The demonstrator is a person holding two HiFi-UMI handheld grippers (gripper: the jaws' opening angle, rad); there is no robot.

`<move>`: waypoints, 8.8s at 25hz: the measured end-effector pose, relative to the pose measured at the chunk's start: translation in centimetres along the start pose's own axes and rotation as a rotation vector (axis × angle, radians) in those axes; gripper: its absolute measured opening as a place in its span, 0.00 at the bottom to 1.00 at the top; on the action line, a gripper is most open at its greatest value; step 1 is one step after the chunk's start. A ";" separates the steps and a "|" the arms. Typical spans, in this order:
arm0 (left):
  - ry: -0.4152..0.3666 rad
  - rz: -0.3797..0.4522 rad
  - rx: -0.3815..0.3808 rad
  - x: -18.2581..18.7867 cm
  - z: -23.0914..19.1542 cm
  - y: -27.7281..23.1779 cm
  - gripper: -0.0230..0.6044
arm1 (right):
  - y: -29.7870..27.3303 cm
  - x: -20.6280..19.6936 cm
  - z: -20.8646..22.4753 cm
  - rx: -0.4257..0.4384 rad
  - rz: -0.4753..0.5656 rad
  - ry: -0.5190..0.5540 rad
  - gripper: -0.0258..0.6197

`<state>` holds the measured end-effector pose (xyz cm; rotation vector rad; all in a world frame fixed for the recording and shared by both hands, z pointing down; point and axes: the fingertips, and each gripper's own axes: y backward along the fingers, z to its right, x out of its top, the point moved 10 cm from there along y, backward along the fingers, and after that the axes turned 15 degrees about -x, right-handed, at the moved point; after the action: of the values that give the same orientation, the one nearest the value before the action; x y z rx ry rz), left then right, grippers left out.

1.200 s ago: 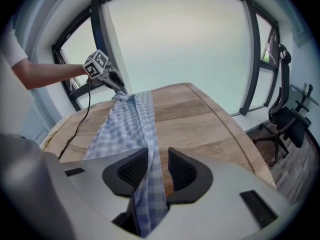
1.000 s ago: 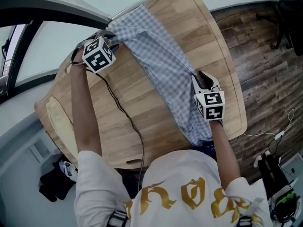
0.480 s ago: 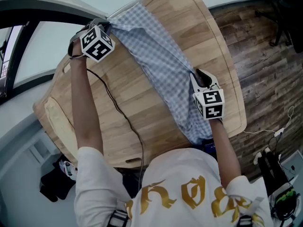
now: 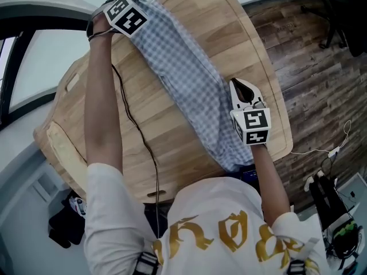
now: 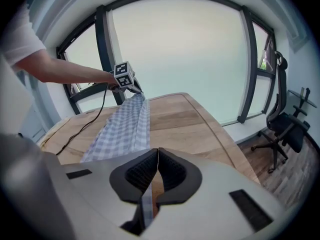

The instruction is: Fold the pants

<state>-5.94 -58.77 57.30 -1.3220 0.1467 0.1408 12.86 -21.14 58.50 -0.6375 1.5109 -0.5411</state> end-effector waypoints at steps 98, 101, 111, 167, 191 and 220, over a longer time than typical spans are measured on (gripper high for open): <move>1.189 0.902 -0.241 3.1 81.2 9.7 0.43 | 25.5 -34.7 13.2 0.560 -0.046 0.200 0.55; 1.157 0.902 -0.281 3.3 80.6 8.4 0.43 | 24.0 -34.9 12.5 0.559 -0.036 0.207 0.55; 1.138 0.995 -0.329 4.6 78.1 4.5 0.50 | 20.6 -34.3 12.5 0.562 0.018 0.079 0.56; 0.667 1.311 -0.182 2.3 82.0 46.0 0.14 | 57.1 -18.2 7.0 0.989 0.550 -0.026 0.10; 0.888 1.210 -0.202 1.4 66.7 41.9 0.14 | 46.1 -7.7 4.0 0.768 0.488 -0.036 0.10; 1.260 1.097 -0.314 -3.7 38.2 24.6 0.14 | 14.5 8.5 -0.9 0.812 0.209 -0.045 0.10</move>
<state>-13.09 -15.88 43.70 -1.3297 1.9809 0.2355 11.07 -16.45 42.46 0.1363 1.1563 -0.8933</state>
